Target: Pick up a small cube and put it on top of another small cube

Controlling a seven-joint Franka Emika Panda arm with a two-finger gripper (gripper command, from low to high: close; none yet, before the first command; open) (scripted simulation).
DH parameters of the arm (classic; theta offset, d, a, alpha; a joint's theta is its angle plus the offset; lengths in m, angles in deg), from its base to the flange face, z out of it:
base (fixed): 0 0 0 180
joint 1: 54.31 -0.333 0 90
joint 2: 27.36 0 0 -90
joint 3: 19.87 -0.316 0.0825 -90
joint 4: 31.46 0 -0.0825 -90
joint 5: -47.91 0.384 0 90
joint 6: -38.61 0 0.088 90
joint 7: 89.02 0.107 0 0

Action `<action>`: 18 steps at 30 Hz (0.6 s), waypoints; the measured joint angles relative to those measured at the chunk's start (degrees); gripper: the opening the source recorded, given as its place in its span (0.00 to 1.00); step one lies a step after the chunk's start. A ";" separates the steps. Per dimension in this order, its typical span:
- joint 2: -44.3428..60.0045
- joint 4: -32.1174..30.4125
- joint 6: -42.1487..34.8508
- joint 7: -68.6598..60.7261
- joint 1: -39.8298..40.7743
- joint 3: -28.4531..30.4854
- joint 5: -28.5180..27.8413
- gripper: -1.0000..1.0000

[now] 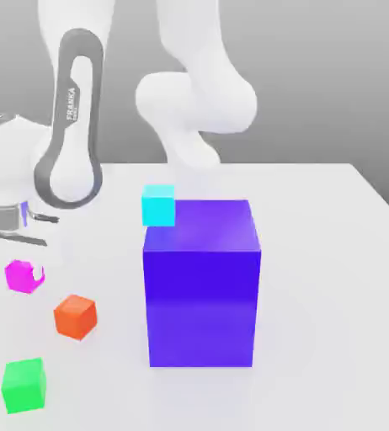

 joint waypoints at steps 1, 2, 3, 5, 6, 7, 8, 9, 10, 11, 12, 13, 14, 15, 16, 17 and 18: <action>-0.09 0.87 -0.99 -1.06 -0.41 -0.43 -0.75 0.00; 0.08 1.97 -1.97 -2.67 -0.83 -1.12 -1.14 0.00; 0.37 3.17 -2.93 -4.52 -1.24 -1.90 -1.38 0.00; 1.09 5.71 -4.84 -8.47 -2.07 -3.55 -1.74 0.00; 1.46 7.00 -5.78 -10.54 -2.45 -4.46 -1.86 0.00; 1.82 8.30 -6.72 -12.60 -2.83 -5.37 -2.00 0.00; 2.18 9.61 -7.65 -14.64 -3.20 -6.32 -2.17 0.00; 2.54 10.91 -8.58 -16.64 -3.60 -7.25 -2.40 0.00; 2.87 12.21 -9.48 -18.59 -3.77 -8.43 -2.69 0.00; 3.20 13.51 -10.39 -20.59 -4.07 -9.49 -2.94 0.00; 3.53 14.82 -11.32 -22.64 -4.45 -10.49 -3.11 0.00; 3.85 16.12 -12.24 -24.67 -4.90 -11.45 -3.30 0.00; 4.16 17.43 -13.16 -26.71 -5.36 -12.41 -3.50 0.00; 4.49 18.71 -14.03 -28.71 -5.83 -13.36 -3.70 0.00; 4.74 20.05 -15.02 -30.78 -6.33 -14.34 -3.96 0.00; 5.75 20.86 -14.75 -32.19 -6.56 -15.04 -3.72 0.00; 7.23 21.34 -13.73 -33.17 -6.56 -15.59 -3.20 0.00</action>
